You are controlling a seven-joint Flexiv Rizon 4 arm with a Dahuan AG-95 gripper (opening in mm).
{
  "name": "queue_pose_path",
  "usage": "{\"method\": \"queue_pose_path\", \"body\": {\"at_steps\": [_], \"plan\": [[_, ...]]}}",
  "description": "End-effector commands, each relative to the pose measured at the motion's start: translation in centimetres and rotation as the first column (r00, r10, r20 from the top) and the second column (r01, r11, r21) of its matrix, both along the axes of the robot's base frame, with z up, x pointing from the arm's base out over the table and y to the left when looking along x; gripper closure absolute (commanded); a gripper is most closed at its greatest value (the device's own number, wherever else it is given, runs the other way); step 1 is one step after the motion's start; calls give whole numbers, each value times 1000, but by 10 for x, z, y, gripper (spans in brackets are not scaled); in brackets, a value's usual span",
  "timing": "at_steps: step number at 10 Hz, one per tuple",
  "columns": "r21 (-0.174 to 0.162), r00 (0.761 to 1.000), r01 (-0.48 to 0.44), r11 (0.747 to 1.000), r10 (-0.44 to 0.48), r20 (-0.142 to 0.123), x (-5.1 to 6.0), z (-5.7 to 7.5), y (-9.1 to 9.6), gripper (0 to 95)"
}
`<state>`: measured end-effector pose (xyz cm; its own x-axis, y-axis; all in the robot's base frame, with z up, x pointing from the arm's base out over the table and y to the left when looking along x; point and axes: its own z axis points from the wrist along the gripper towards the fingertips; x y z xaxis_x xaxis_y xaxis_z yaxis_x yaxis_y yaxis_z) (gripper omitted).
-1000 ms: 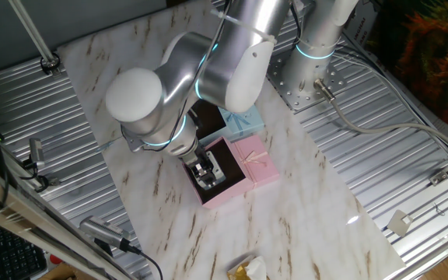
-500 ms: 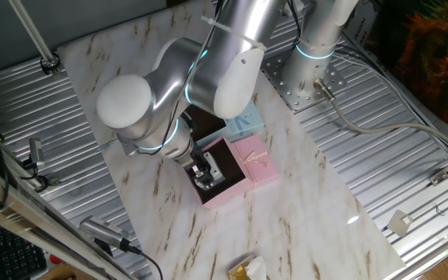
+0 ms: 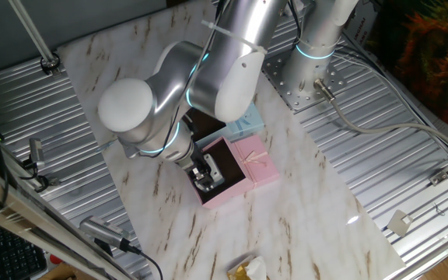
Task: Move an object from one box to another
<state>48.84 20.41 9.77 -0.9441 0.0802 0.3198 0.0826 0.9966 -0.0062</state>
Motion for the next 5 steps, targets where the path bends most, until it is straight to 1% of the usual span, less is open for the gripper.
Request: {"method": "queue_pose_path", "body": {"at_steps": [1,5], "plan": [[0,1000,0,1000,0,2,-1,-1,0,950],[0,1000,-6,1000,6,2,-1,-6,-1,950]]}}
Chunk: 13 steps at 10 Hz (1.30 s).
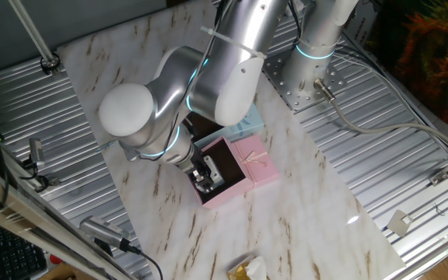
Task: Move an object from one box to another
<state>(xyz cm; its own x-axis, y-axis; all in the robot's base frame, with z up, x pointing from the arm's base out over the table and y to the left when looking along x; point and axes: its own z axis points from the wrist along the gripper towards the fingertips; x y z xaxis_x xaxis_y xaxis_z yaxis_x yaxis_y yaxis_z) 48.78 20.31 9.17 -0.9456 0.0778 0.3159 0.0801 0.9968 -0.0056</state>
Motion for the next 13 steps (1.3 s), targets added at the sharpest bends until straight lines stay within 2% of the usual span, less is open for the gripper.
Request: {"method": "queue_pose_path", "body": {"at_steps": [1,13], "plan": [[1,1000,-4,1000,4,-3,0,0,0,950],[0,1000,2,1000,-2,-22,-1,-9,1,950]]}}
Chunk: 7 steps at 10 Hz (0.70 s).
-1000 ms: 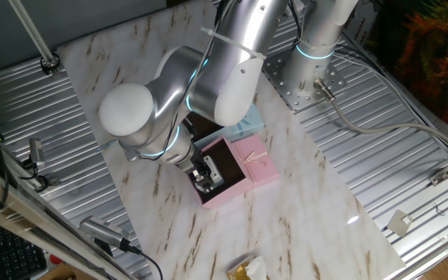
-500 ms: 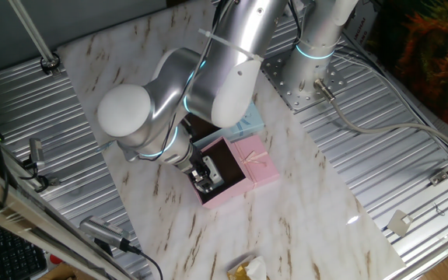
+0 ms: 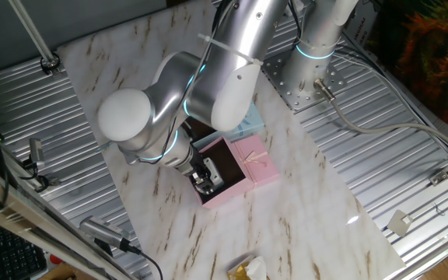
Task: Move an object from one box to another
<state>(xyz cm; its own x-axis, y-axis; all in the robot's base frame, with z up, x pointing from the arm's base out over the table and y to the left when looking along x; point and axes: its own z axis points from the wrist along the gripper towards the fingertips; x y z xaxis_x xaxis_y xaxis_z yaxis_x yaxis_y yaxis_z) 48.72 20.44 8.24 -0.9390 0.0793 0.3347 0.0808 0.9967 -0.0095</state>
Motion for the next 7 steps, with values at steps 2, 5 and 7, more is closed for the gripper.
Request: {"method": "queue_pose_path", "body": {"at_steps": [2,5,7], "plan": [[2,1000,1,1000,-1,-7,-1,0,0,950],[3,1000,-1,1000,1,-12,-1,-1,-1,950],[3,1000,-5,1000,5,-12,-1,-2,-1,950]]}}
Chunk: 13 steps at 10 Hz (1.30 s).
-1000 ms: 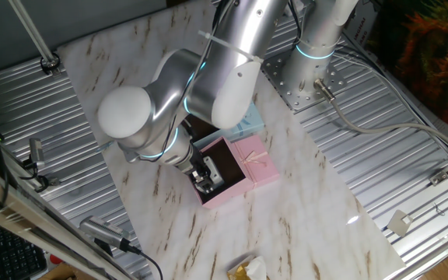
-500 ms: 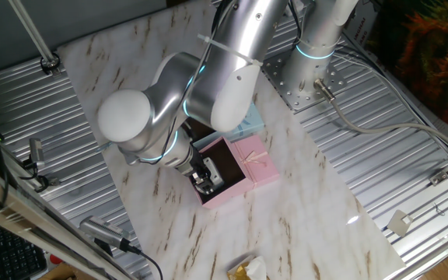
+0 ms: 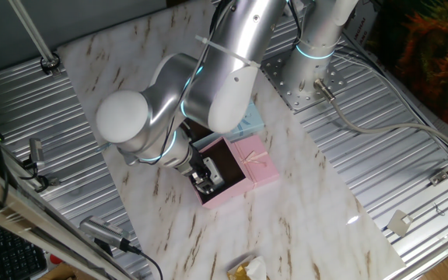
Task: Move an object from one box to another
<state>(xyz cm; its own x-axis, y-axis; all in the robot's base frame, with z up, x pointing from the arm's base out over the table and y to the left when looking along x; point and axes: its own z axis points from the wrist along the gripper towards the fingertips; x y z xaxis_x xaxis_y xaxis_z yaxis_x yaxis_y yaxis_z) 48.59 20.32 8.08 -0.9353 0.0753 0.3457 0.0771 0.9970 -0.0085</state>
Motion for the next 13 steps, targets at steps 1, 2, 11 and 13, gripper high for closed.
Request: {"method": "queue_pose_path", "body": {"at_steps": [1,2,11,13], "plan": [[1,1000,-3,1000,3,0,0,0,0,950],[1,1000,-3,1000,3,0,0,-1,0,950],[7,1000,-10,1000,10,3,0,-4,1,950],[20,1000,-1,1000,1,3,0,-4,1,760]]}}
